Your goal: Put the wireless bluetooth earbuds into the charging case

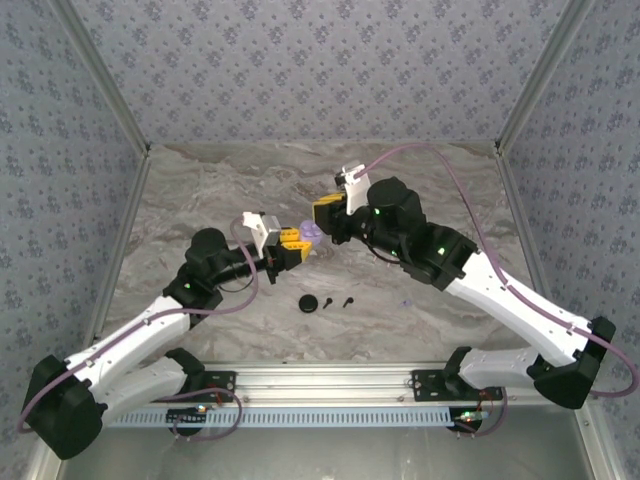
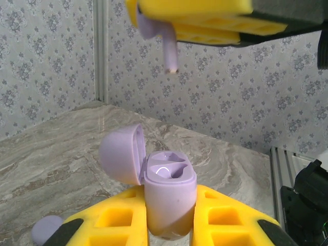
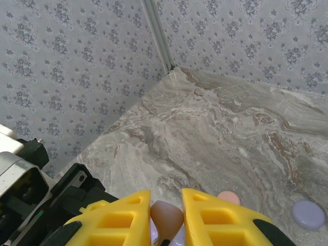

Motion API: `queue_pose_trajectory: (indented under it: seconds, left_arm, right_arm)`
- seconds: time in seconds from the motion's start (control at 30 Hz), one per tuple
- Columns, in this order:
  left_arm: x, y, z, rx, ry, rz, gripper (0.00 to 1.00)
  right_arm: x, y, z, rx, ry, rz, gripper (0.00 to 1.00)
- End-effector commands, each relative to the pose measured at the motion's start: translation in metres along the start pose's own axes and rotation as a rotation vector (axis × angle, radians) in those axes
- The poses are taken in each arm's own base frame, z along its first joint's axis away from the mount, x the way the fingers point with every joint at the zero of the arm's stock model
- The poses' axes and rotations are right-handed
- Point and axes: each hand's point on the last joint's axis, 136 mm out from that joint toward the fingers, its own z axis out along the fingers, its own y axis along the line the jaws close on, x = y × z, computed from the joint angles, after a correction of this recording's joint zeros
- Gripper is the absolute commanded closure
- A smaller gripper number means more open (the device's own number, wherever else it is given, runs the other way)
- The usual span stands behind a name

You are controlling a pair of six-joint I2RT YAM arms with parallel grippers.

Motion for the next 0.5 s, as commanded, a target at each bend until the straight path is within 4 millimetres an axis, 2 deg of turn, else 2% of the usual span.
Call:
queue_pose_trajectory:
  seconds: [0.0,0.47]
  left_arm:
    - [-0.027,-0.005,0.001,0.007,-0.071,0.026,1.00]
    - [-0.029,-0.003,0.001,-0.001,-0.078,0.020,1.00]
  right_arm:
    - [-0.002,0.006,0.001,-0.022,-0.028,-0.008,0.77]
    - [0.027,0.012,0.014,-0.023,0.049,-0.005,0.77]
